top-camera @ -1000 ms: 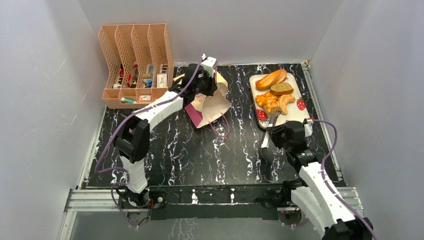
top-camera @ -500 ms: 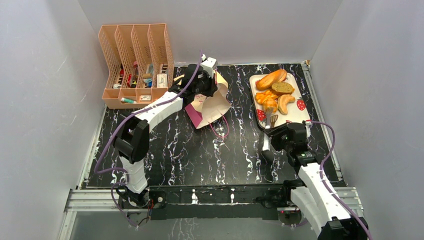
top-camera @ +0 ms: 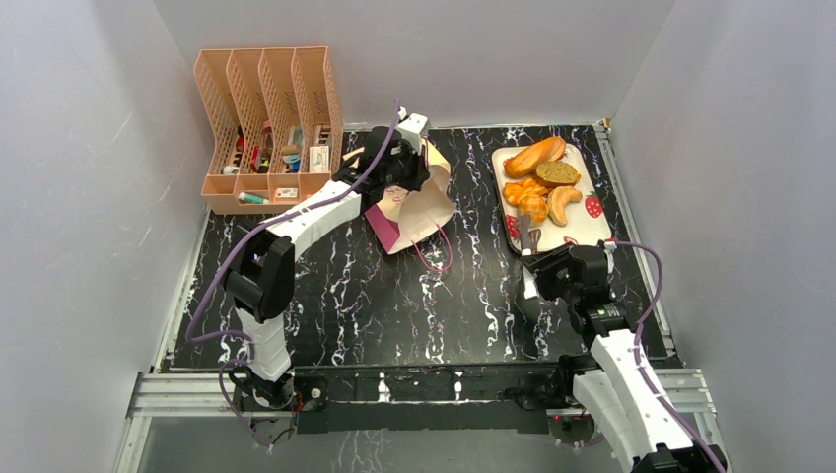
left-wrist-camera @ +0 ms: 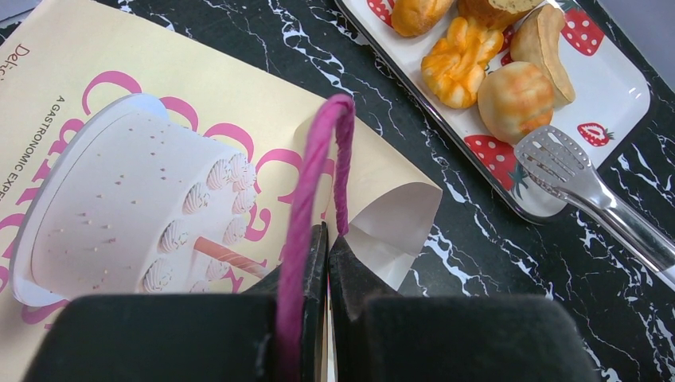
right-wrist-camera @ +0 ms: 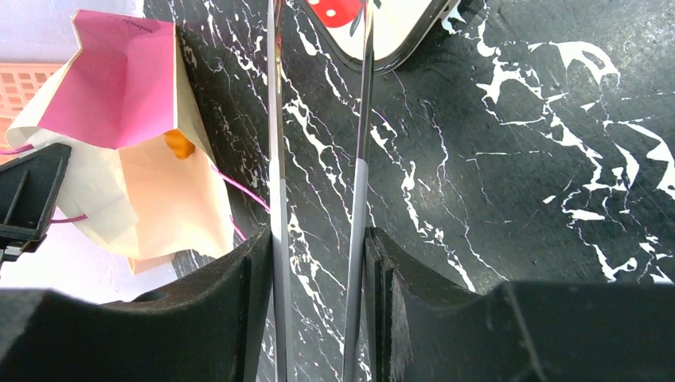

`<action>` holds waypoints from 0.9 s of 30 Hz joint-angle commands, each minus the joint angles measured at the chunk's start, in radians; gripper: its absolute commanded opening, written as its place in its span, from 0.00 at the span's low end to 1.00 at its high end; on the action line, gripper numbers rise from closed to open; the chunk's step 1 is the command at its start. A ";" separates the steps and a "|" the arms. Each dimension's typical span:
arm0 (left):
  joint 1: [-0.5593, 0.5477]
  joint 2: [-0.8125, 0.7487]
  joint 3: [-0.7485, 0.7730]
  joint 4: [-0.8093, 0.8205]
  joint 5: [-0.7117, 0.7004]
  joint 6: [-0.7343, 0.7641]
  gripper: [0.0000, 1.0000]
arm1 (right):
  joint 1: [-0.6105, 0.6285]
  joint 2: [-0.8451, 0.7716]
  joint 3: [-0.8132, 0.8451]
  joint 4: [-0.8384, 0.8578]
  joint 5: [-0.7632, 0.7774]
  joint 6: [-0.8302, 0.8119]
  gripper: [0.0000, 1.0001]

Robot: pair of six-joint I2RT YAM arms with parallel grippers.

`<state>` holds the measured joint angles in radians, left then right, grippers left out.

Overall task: Take the fake bread out of the paper bag
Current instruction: Place the fake bread in the container.

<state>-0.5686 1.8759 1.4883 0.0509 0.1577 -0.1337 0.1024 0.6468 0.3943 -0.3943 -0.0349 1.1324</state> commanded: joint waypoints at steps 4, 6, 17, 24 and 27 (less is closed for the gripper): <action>-0.011 -0.050 0.028 -0.019 0.009 -0.004 0.00 | -0.004 -0.058 0.021 -0.038 -0.022 0.007 0.38; -0.011 -0.046 0.031 -0.022 0.009 -0.005 0.00 | -0.003 -0.077 0.021 -0.056 -0.031 0.012 0.38; -0.013 -0.008 0.078 -0.062 0.005 -0.004 0.00 | 0.012 -0.192 0.078 -0.155 -0.058 -0.022 0.36; -0.014 0.013 0.107 -0.090 0.005 -0.004 0.00 | 0.026 -0.189 0.154 -0.137 -0.135 -0.070 0.34; -0.019 0.029 0.128 -0.102 0.012 -0.004 0.00 | 0.036 -0.140 0.193 -0.072 -0.230 -0.081 0.34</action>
<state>-0.5755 1.8961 1.5635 -0.0296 0.1570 -0.1333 0.1246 0.4793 0.5095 -0.5957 -0.1761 1.0744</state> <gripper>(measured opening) 0.008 0.341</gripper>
